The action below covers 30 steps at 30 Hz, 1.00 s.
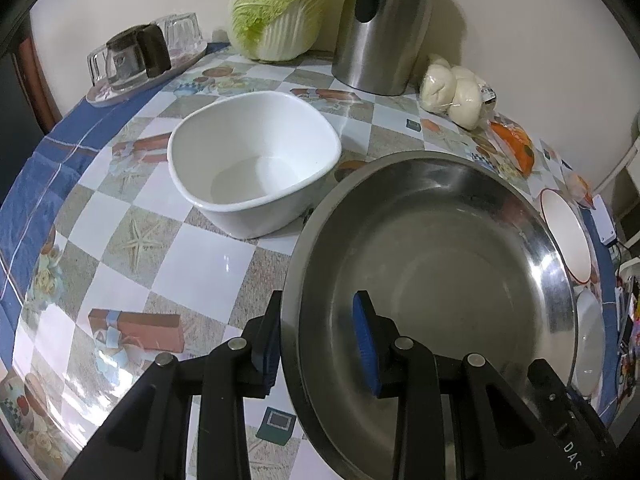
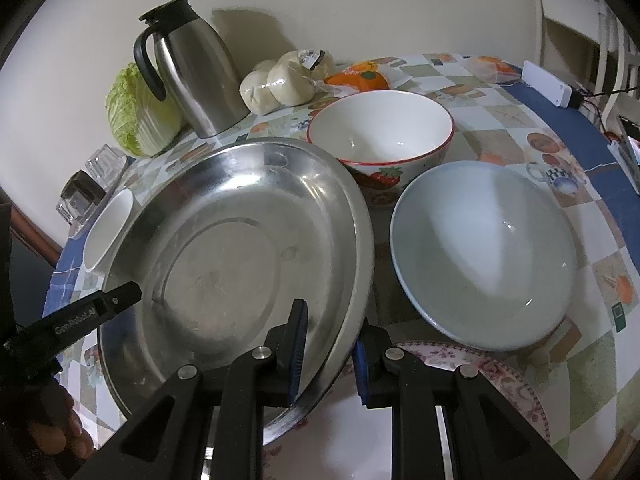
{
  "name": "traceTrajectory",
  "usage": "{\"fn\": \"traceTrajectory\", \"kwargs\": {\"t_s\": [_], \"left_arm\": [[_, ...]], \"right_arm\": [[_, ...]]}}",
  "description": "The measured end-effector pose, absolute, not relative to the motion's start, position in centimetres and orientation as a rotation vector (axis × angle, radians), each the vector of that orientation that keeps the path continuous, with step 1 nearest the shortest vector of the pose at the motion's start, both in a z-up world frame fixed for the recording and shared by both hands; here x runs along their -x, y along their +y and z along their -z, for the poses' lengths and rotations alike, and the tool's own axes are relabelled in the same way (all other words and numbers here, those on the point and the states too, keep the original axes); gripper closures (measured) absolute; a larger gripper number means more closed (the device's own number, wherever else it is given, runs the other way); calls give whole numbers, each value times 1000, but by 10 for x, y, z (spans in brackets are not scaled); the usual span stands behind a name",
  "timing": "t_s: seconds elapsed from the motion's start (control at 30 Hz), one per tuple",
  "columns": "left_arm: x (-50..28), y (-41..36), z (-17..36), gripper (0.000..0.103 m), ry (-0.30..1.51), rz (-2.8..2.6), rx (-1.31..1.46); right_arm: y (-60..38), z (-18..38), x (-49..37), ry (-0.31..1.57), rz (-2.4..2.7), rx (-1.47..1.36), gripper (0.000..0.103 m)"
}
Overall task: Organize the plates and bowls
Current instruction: 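Lower the steel basin and open both grippers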
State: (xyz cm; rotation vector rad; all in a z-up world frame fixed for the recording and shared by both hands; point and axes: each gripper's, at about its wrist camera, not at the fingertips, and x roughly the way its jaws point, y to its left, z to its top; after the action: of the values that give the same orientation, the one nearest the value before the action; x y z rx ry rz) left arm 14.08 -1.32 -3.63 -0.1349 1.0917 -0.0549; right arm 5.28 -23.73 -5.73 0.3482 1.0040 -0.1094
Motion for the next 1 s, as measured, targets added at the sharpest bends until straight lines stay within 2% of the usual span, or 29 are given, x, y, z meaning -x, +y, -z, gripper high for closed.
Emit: {"fn": "traceTrajectory", "kwargs": {"t_s": [0.17, 0.3, 0.47, 0.57, 0.67, 0.73, 1.0], "left_arm": [[-137, -15, 34, 66, 1106, 60, 129], [-135, -16, 27, 58, 1089, 69, 121], [-132, -17, 19, 54, 1082, 68, 116], [-130, -15, 15, 47, 1081, 67, 121], [-128, -13, 11, 34, 1074, 61, 128], [-126, -12, 9, 27, 1070, 55, 124], [-120, -6, 7, 25, 1082, 2, 112]], "right_arm": [[-239, 55, -52, 1010, 104, -358, 78], [-242, 53, -52, 1013, 104, -368, 78], [-238, 47, -49, 1008, 92, -347, 66], [-237, 44, -46, 1007, 91, -337, 63], [-237, 39, -42, 1005, 90, -334, 60], [-237, 36, -40, 1002, 93, -327, 54], [-238, 24, -31, 991, 111, -312, 46]]}}
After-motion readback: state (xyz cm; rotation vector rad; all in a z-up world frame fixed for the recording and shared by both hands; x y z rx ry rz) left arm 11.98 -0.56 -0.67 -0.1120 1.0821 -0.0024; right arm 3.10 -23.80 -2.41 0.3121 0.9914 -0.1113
